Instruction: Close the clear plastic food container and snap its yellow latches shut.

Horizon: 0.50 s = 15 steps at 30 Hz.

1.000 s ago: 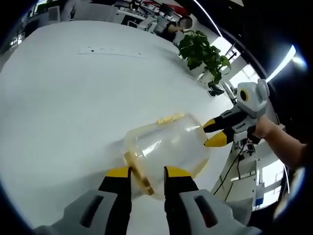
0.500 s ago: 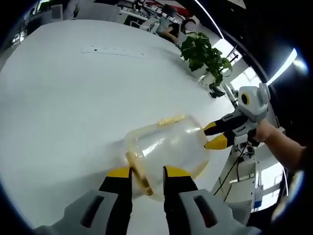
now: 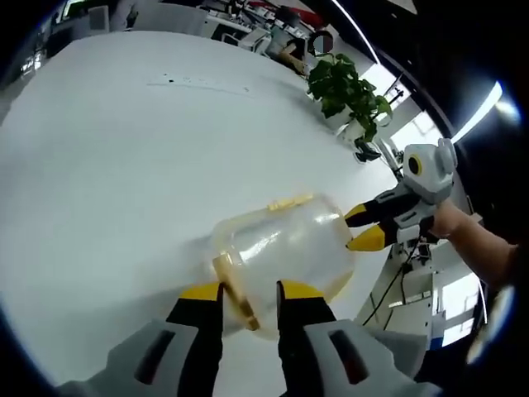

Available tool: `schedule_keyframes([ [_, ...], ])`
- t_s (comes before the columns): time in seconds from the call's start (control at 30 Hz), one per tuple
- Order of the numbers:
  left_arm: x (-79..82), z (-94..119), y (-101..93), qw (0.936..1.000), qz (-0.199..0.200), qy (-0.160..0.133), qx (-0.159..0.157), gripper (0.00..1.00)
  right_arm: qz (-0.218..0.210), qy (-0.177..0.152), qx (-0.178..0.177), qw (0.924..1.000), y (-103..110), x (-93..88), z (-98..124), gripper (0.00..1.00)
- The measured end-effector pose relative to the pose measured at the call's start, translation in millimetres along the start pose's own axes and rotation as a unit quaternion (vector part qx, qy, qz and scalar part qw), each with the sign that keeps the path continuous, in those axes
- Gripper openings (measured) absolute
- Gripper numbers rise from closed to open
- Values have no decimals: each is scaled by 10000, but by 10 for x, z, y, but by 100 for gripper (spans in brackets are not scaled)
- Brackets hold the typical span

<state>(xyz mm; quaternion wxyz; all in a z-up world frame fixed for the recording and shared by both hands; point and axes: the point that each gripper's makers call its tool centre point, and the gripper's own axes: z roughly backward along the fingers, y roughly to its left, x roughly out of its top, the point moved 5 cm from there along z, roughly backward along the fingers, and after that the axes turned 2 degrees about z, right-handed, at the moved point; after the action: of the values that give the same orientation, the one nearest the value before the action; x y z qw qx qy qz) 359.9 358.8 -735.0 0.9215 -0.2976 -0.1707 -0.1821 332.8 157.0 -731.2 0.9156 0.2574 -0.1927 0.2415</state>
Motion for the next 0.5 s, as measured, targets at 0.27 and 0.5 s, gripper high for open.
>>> schedule_keyframes([
  [0.27, 46, 26, -28, 9976, -667, 12, 203, 26, 397, 77, -88, 9991, 23, 1, 21, 26],
  [0.5, 149, 111, -86, 9811, -1785, -64, 743, 28, 1805, 306, -414, 9822, 67, 75, 100, 24],
])
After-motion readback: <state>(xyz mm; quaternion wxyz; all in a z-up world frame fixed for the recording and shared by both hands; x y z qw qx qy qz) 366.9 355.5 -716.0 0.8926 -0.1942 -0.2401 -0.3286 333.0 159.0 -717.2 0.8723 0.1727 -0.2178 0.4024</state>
